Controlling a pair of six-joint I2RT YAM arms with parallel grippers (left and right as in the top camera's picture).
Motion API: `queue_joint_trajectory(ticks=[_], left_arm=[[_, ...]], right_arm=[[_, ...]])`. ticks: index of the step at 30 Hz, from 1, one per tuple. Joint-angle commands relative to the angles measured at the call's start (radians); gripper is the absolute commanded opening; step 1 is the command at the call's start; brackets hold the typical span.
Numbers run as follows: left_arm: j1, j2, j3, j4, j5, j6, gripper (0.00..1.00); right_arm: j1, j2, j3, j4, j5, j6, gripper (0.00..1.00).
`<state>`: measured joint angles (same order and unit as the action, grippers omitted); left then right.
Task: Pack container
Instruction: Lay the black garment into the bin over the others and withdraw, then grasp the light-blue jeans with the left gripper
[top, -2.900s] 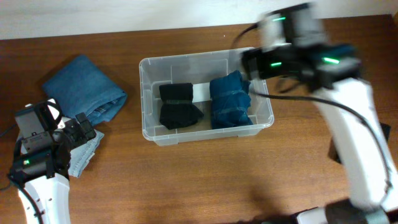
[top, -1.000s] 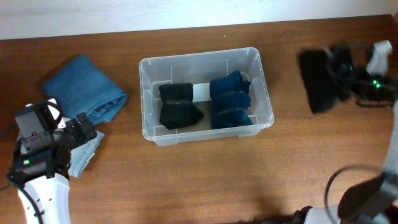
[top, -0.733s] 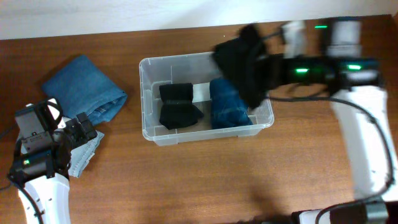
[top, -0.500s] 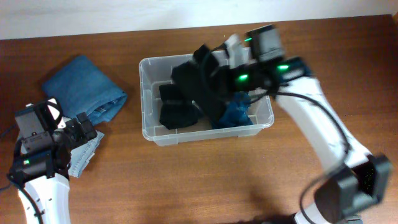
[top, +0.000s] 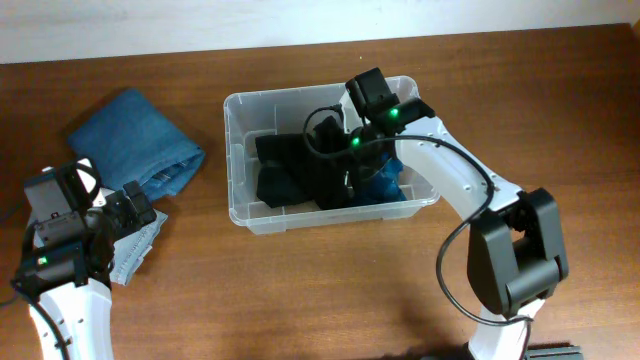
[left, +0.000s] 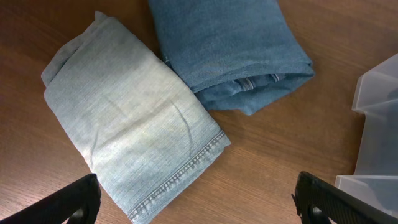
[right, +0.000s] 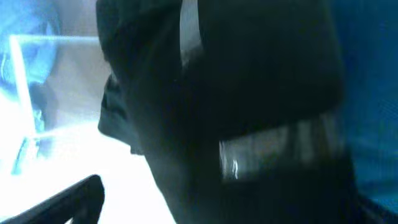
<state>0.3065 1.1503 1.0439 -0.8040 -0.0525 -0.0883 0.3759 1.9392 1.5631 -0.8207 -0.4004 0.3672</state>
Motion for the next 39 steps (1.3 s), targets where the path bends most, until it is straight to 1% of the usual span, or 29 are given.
queue_joint_trajectory(ticks=[1, 4, 5, 8, 9, 11, 13, 14, 16, 17, 18, 21, 22, 23, 26, 29, 32, 35, 39], left_arm=[[0.004, 0.003, 0.021, 0.002, 0.011, -0.009, 0.99], [0.004, 0.003, 0.021, 0.003, 0.011, -0.009, 0.99], [0.004, 0.003, 0.021, 0.003, 0.011, -0.009, 0.99], [0.004, 0.003, 0.021, 0.010, 0.012, -0.010, 0.99], [0.004, 0.003, 0.021, 0.010, 0.019, -0.010, 0.99], [0.004, 0.003, 0.021, 0.010, 0.043, -0.009, 0.99], [0.006, 0.003, 0.021, 0.006, 0.032, -0.010, 0.99], [0.010, 0.003, 0.021, 0.001, 0.016, -0.022, 0.99], [0.040, 0.003, 0.021, -0.026, -0.035, -0.092, 1.00], [0.074, 0.004, 0.021, -0.044, -0.048, -0.124, 0.99], [0.105, 0.007, 0.021, -0.050, -0.049, -0.129, 0.99], [0.223, 0.032, 0.021, -0.052, -0.045, -0.146, 0.99], [0.310, 0.066, 0.021, -0.053, -0.023, -0.185, 0.99], [0.359, 0.093, 0.021, -0.053, 0.005, -0.203, 0.99], [0.466, 0.196, 0.021, -0.053, 0.070, -0.222, 0.99], [0.516, 0.310, 0.021, -0.050, 0.076, -0.237, 0.99], [0.530, 0.441, 0.021, -0.010, 0.085, -0.227, 0.99], [0.526, 0.555, 0.021, 0.069, 0.223, -0.131, 0.99], [0.525, 0.679, 0.021, 0.184, 0.360, -0.074, 0.99]], right_arm=[[0.003, -0.166, 0.129, -0.064, 0.083, -0.109, 0.99], [-0.020, -0.275, 0.220, -0.138, 0.252, -0.121, 0.98], [-0.050, -0.324, 0.245, -0.161, 0.312, -0.121, 0.98], [-0.170, -0.412, 0.251, -0.214, 0.369, -0.126, 0.98], [-0.212, -0.424, 0.251, -0.238, 0.372, -0.128, 0.98], [-0.348, -0.432, 0.249, -0.314, 0.364, -0.128, 0.99], [-0.447, -0.420, 0.237, -0.365, 0.348, -0.128, 0.98], [-0.509, -0.408, 0.223, -0.397, 0.340, -0.128, 0.98], [-0.575, -0.391, 0.202, -0.426, 0.323, -0.142, 0.98], [-0.610, -0.377, 0.187, -0.441, 0.312, -0.169, 0.98], [-0.628, -0.367, 0.175, -0.449, 0.306, -0.183, 0.98], [-0.650, -0.349, 0.135, -0.459, 0.299, -0.222, 0.98], [-0.651, -0.343, 0.116, -0.462, 0.299, -0.233, 0.98], [-0.650, -0.341, 0.105, -0.461, 0.298, -0.232, 0.98], [-0.650, -0.340, 0.078, -0.454, 0.296, -0.232, 0.98], [-0.650, -0.340, 0.070, -0.449, 0.296, -0.232, 0.98], [-0.650, -0.340, 0.070, -0.447, 0.295, -0.232, 0.98], [-0.650, -0.340, 0.069, -0.443, 0.276, -0.232, 0.98], [-0.650, -0.340, 0.069, -0.441, 0.277, -0.233, 0.98]])
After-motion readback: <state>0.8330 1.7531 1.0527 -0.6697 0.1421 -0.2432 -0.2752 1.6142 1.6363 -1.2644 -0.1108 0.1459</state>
